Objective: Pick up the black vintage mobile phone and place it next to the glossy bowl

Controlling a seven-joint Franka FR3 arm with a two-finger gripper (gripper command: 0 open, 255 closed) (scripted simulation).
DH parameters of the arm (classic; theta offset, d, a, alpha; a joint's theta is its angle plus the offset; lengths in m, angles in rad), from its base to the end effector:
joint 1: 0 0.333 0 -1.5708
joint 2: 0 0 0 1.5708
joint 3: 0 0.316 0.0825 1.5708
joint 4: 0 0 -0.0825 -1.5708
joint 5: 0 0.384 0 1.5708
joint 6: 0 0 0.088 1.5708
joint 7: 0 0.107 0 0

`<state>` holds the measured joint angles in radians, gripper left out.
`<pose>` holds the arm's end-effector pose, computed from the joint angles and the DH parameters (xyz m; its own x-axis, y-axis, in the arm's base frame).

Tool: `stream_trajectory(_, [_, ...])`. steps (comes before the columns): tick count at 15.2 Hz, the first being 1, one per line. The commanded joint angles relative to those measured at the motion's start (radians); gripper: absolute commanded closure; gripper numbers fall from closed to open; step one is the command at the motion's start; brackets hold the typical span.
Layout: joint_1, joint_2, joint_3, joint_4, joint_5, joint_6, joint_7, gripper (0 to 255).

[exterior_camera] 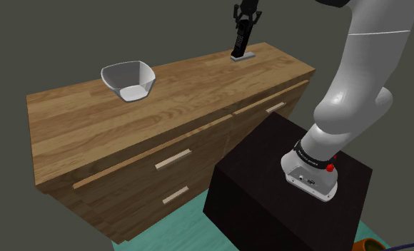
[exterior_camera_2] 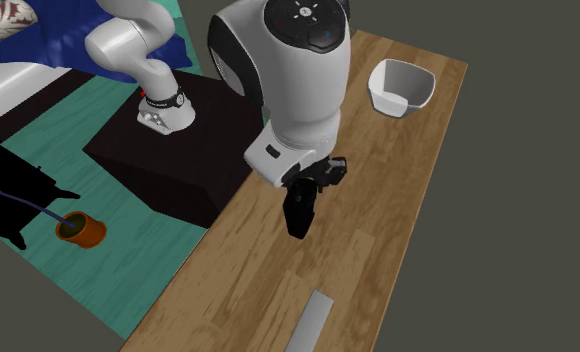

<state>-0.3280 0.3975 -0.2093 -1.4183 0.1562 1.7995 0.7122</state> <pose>0.5987 -0.3155 0.4757 0.2971 -0.9534 -0.0529 -0.9543 -0.2947 -0.0485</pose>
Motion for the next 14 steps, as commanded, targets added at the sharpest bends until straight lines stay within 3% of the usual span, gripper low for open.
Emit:
stream_trajectory(1, [-0.001,-0.003,-0.001,0.027,-0.001,-0.029,0.003,255])
stream_trajectory(14, [-0.016,0.021,-0.002,0.229,0.001,-0.207,0.016,255])
